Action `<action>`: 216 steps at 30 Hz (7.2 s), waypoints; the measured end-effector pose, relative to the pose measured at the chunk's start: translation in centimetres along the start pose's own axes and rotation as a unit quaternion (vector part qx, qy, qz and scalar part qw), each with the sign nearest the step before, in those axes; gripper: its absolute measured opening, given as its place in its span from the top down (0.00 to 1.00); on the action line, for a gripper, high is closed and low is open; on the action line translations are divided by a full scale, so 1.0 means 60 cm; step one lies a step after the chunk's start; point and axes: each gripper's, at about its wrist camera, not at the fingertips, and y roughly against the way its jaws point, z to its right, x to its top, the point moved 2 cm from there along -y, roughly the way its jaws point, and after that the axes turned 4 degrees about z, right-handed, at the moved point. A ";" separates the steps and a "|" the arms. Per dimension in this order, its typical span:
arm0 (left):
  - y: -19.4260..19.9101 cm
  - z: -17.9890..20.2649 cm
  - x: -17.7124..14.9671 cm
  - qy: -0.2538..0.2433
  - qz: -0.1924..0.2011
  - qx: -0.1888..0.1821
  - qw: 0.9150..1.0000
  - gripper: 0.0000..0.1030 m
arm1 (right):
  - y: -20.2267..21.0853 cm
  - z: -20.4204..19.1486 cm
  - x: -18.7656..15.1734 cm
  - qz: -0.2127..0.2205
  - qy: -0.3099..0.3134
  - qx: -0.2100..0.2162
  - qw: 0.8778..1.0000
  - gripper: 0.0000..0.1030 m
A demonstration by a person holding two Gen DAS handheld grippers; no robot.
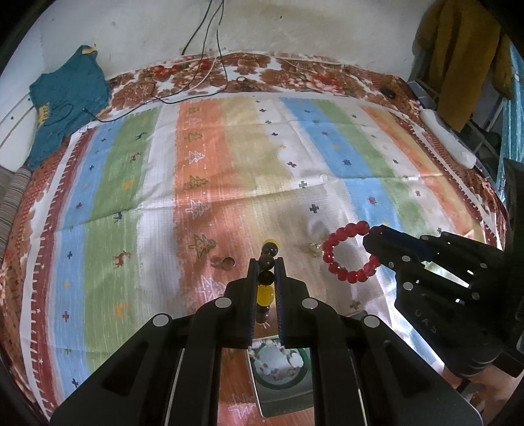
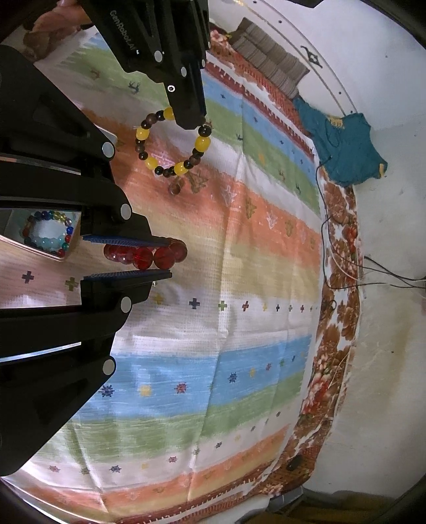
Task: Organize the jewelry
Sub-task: 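Lift both bracelets and carry them over the silver tin, then open both tools to drop the bracelets into the silver tin, then move both tools toward the brass ring and the gold charm, then grasp the brass ring with the left tool while the right grasps the gold charm, then lift the ring and charm and carry them over the silver tin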
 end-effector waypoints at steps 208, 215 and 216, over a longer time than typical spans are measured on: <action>-0.163 -0.046 -0.019 0.010 -0.122 0.040 0.992 0.81 | -0.130 0.002 -0.028 -0.128 -0.009 -0.008 0.992 0.85; -0.140 -0.039 -0.026 0.006 -0.113 0.038 0.993 0.81 | -0.113 -0.002 -0.032 -0.122 -0.010 -0.006 0.992 0.85; -0.137 -0.037 -0.026 0.006 -0.111 0.037 0.993 0.81 | -0.110 -0.003 -0.034 -0.121 -0.008 -0.007 0.993 0.85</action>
